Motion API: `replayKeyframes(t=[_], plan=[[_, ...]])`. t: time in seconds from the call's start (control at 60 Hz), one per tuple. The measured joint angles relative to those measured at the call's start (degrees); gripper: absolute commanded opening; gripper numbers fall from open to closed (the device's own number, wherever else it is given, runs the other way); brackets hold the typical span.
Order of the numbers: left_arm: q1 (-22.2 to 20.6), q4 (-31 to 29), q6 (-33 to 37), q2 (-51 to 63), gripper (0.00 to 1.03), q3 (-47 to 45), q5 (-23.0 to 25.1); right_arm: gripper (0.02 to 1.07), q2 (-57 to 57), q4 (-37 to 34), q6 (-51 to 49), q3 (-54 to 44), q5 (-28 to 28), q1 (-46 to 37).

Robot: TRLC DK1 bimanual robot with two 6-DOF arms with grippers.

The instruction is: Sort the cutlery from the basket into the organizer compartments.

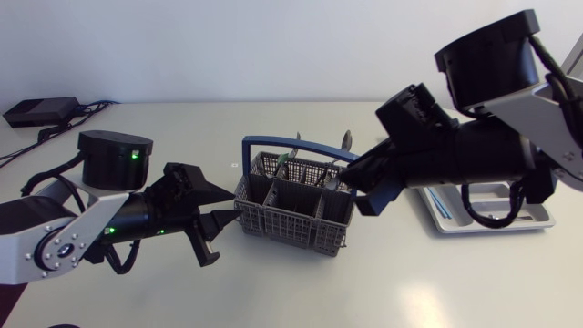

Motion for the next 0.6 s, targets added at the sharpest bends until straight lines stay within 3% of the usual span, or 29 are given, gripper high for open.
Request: replayKeyframes(t=[0.233,0.6], plan=[[1.1,-0.2,0.0,-2.0,0.46,-1.4,0.0,0.43,4.3,5.0,0.9,0.0,2.9,8.9],[4.5,2.7,0.9,0.0,0.46,-2.0,4.3,0.43,15.2,21.2,0.8,0.0,9.9,15.1]])
